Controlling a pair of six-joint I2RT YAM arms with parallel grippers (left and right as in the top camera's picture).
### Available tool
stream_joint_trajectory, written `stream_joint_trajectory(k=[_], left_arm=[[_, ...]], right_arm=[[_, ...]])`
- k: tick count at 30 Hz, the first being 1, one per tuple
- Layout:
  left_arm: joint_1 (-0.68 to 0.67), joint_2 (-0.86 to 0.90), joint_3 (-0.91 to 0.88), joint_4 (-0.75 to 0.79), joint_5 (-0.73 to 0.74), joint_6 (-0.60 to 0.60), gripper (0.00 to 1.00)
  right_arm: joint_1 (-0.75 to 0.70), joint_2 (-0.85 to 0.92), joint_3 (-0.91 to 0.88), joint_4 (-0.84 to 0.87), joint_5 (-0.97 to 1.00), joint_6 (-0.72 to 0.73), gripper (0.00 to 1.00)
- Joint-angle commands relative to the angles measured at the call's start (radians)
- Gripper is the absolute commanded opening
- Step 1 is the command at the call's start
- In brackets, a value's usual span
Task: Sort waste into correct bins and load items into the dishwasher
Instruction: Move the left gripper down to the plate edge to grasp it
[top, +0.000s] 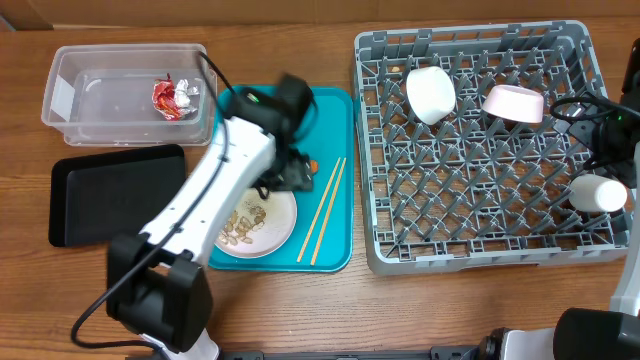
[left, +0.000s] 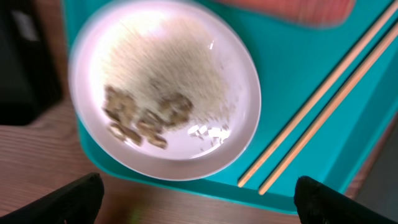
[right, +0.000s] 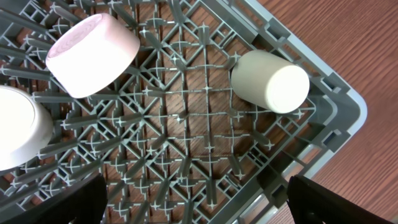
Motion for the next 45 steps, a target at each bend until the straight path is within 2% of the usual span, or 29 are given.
stream_joint_trajectory(k=[1, 6, 10, 17, 21, 23, 27, 39, 45], left_arm=[[-0.059, 0.006, -0.128, 0.059, -0.035, -0.101, 1.0], [-0.066, 0.006, -0.264, 0.163, -0.035, -0.117, 0.91], [-0.07, 0.007, -0.336, 0.246, -0.001, -0.107, 0.74], [-0.071, 0.006, -0.358, 0.336, 0.084, 0.045, 0.7], [-0.07, 0.007, -0.358, 0.383, 0.087, 0.096, 0.69], [-0.07, 0.007, -0.358, 0.41, 0.086, 0.112, 0.63], [-0.071, 0.007, -0.358, 0.443, 0.111, 0.112, 0.53], [-0.07, 0.05, -0.378, 0.492, 0.174, 0.139, 0.5], [-0.07, 0.066, -0.408, 0.51, 0.163, 0.138, 0.41]], right_arm=[[0.002, -0.01, 0.021, 0.004, -0.002, -0.006, 0.95], [0.002, -0.01, 0.021, 0.001, -0.002, -0.006, 0.95], [0.002, -0.01, 0.021, 0.001, -0.002, -0.006, 0.95], [0.002, -0.01, 0.021, -0.003, -0.002, -0.006, 0.95], [0.002, -0.01, 0.021, -0.003, -0.002, -0.006, 0.95], [0.002, -0.01, 0.021, -0.003, -0.002, -0.006, 0.95], [0.002, -0.01, 0.021, -0.003, -0.002, -0.006, 0.95], [0.002, -0.01, 0.021, -0.003, -0.002, -0.006, 0.95], [0.002, -0.01, 0.021, -0.003, -0.002, -0.006, 0.95]])
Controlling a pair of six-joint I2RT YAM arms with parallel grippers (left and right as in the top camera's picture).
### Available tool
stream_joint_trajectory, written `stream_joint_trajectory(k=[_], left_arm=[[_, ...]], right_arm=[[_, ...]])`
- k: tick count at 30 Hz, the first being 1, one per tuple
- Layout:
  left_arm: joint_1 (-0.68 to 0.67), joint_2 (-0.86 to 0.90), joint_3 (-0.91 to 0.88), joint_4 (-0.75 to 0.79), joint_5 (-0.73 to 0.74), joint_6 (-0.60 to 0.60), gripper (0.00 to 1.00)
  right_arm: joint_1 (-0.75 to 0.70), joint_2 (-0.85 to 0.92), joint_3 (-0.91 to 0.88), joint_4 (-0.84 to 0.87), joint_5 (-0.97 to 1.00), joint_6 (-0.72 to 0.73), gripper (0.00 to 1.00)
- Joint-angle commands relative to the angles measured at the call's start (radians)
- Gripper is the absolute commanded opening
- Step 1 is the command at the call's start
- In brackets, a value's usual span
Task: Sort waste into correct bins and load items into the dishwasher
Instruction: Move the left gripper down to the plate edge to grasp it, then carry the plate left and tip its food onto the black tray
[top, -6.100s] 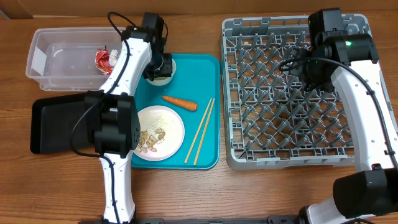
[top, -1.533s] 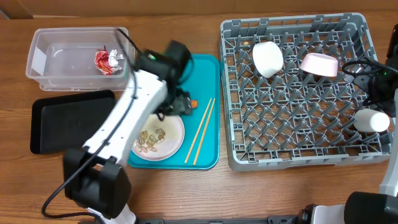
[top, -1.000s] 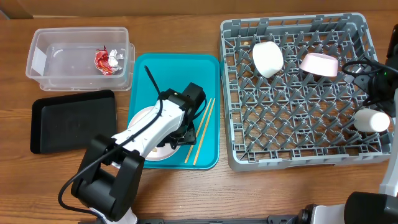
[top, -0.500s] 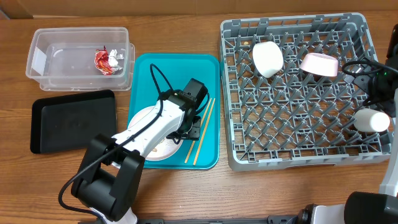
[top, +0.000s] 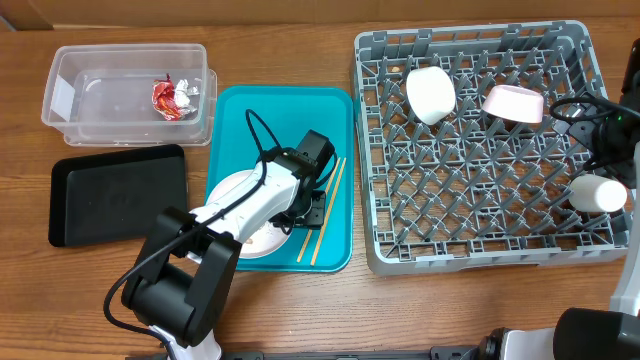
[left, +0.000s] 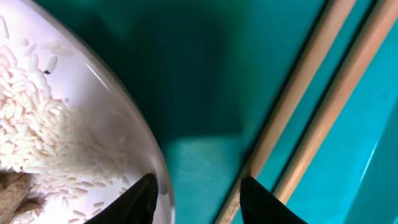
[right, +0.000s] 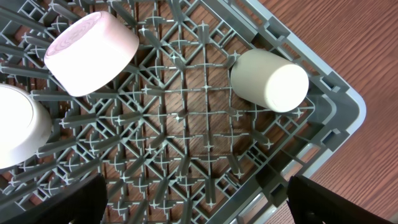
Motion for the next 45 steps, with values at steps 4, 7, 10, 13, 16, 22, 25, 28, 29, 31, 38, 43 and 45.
stream_joint_trajectory(k=[4, 7, 10, 13, 16, 22, 25, 28, 29, 31, 38, 43, 45], left_arm=[[-0.003, 0.017, -0.035, 0.005, -0.047, 0.019, 0.33], [-0.003, 0.017, -0.049, 0.015, -0.053, 0.019, 0.22], [-0.003, 0.018, -0.093, 0.053, -0.052, 0.018, 0.14], [-0.003, 0.018, -0.103, 0.056, -0.053, 0.019, 0.04], [-0.002, 0.018, -0.101, 0.06, -0.064, 0.019, 0.04], [0.001, 0.017, -0.033, -0.008, -0.172, 0.019, 0.04], [0.001, 0.017, 0.047, -0.085, -0.227, 0.019, 0.04], [0.001, 0.017, 0.163, -0.185, -0.235, 0.038, 0.04], [0.001, 0.017, 0.185, -0.202, -0.238, 0.037, 0.04], [0.001, 0.017, 0.231, -0.241, -0.262, 0.037, 0.04], [0.001, 0.017, 0.322, -0.345, -0.332, 0.027, 0.04], [0.001, 0.017, 0.384, -0.428, -0.366, 0.017, 0.04], [0.007, 0.017, 0.412, -0.451, -0.366, 0.01, 0.04]], right_arm=[[0.002, -0.01, 0.021, 0.0, -0.002, -0.002, 0.95], [0.002, -0.01, 0.021, 0.0, -0.002, -0.003, 0.95], [0.002, -0.01, 0.021, 0.0, -0.002, -0.003, 0.95], [0.002, -0.01, 0.021, 0.0, -0.002, -0.003, 0.95], [0.002, -0.01, 0.021, 0.0, -0.002, -0.003, 0.95], [0.002, -0.01, 0.021, 0.0, -0.002, -0.003, 0.95], [0.002, -0.01, 0.021, 0.0, -0.002, -0.003, 0.95], [0.002, -0.01, 0.021, 0.0, -0.002, -0.003, 0.95], [0.002, -0.01, 0.021, 0.0, -0.002, -0.003, 0.95], [0.002, -0.01, 0.021, 0.0, -0.002, -0.003, 0.95], [0.002, -0.01, 0.021, 0.0, -0.014, -0.003, 0.95], [0.002, -0.01, 0.021, -0.003, -0.017, -0.006, 0.95], [0.002, -0.01, 0.021, -0.003, -0.017, -0.006, 0.95]])
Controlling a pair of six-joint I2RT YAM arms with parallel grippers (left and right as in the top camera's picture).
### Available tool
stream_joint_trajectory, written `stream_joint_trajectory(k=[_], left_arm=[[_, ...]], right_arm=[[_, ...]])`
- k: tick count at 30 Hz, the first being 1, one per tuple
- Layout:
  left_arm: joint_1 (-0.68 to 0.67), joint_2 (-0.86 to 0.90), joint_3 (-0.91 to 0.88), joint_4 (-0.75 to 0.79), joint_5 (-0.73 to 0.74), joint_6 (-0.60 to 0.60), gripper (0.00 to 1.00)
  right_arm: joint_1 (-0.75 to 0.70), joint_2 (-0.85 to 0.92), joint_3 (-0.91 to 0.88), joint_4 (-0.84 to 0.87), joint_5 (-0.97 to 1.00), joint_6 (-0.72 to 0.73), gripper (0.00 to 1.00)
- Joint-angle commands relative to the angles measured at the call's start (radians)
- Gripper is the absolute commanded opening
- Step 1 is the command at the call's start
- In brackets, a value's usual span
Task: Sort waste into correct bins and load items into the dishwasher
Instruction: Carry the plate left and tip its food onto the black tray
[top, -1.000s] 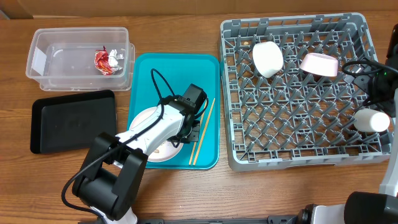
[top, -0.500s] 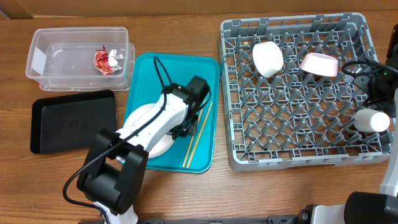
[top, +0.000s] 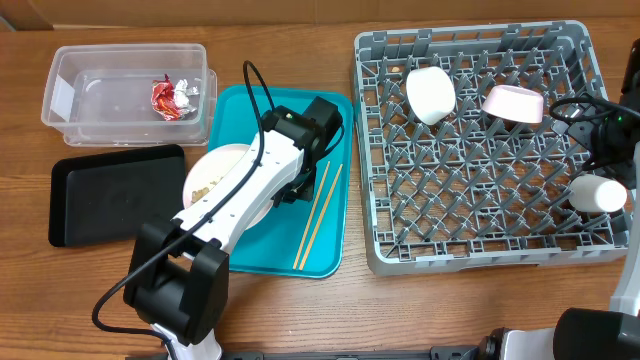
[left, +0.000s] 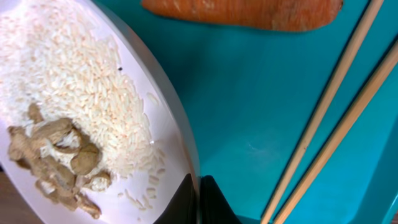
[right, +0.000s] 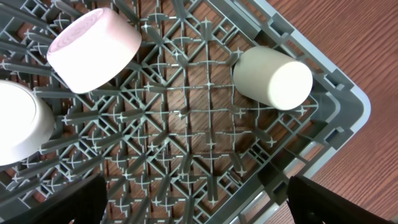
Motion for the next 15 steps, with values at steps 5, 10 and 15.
stream_joint_trajectory(k=[5, 10, 15], left_arm=[[0.095, -0.002, 0.089, -0.045, 0.011, -0.011, 0.04], [0.223, -0.016, 0.089, -0.045, 0.044, 0.003, 0.04], [0.369, -0.051, 0.089, -0.029, 0.121, 0.076, 0.04]], right_arm=[[0.002, -0.01, 0.021, 0.002, -0.001, -0.005, 0.95], [0.002, -0.01, 0.021, -0.004, -0.001, -0.005, 0.95], [0.002, -0.01, 0.021, -0.006, -0.001, -0.005, 0.95]])
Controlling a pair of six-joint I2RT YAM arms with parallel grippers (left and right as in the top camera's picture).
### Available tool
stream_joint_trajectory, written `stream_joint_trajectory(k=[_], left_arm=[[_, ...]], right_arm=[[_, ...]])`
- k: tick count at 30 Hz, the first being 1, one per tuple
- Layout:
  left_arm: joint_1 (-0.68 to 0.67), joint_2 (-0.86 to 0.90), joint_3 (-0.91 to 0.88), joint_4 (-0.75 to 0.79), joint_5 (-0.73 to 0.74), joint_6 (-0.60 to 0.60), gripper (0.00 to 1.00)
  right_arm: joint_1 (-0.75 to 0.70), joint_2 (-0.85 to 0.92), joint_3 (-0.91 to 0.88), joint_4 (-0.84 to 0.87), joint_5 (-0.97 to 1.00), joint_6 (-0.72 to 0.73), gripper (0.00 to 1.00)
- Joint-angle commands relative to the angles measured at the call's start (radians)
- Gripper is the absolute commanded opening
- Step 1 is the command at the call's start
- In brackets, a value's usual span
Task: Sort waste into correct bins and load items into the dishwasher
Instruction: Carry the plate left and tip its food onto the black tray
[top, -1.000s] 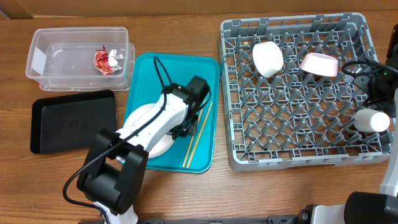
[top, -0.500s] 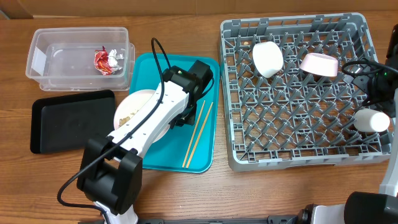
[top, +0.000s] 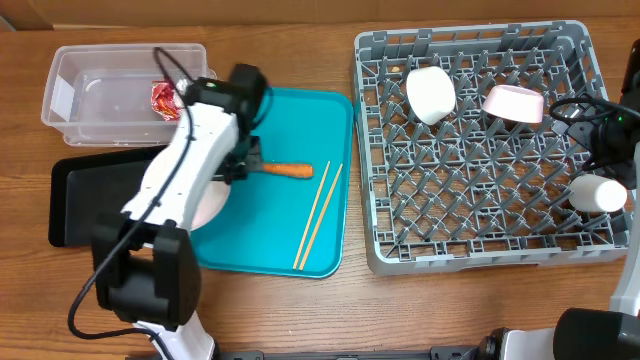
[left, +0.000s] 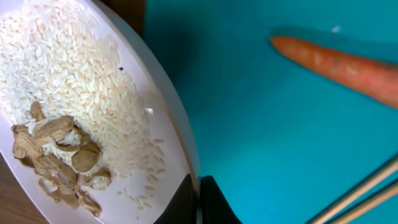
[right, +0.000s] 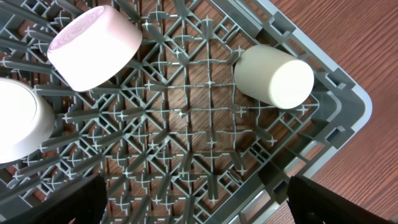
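A white plate (left: 93, 112) with rice and peanuts is held tilted, my left gripper (left: 199, 200) shut on its right rim. In the overhead view the plate (top: 207, 203) hangs over the left edge of the teal tray (top: 280, 240), beside the black tray (top: 95, 195), with the left gripper (top: 240, 165) above it. A carrot (top: 290, 170) and two chopsticks (top: 318, 215) lie on the teal tray. My right gripper (right: 199, 211) is open over the grey dish rack (right: 205, 149), near the cream cup (right: 273, 74).
The clear bin (top: 70, 110) at the back left holds a red wrapper (top: 168, 97). The dish rack (top: 480, 250) holds a white bowl (top: 430, 93), a pink bowl (top: 513, 102) and the cream cup (top: 598, 193). The right arm (top: 612, 130) stands at the rack's right edge.
My left gripper has moved left with the plate, from over the teal tray's left half to its left edge by the black tray. The carrot now lies uncovered. The right arm has not moved.
My left gripper was open above the plate on the teal tray. Then its open jaws stood round the plate's right rim. Then they were shut on the rim with the plate raised, and now the plate is at the tray's left edge.
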Motion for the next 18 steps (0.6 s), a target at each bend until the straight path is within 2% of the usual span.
stream_joint_trajectory(k=[1, 9, 18], left_arm=[[0.097, -0.054, 0.024, 0.013, 0.074, 0.072, 0.04], [0.349, -0.056, 0.024, 0.09, 0.382, 0.255, 0.04], [0.544, -0.056, 0.036, 0.114, 0.589, 0.369, 0.04]], right_arm=[[0.002, -0.01, 0.021, -0.002, 0.002, -0.003, 0.95], [0.002, -0.01, 0.021, -0.01, 0.002, -0.003, 0.95], [0.002, -0.01, 0.021, -0.018, 0.002, -0.003, 0.95]])
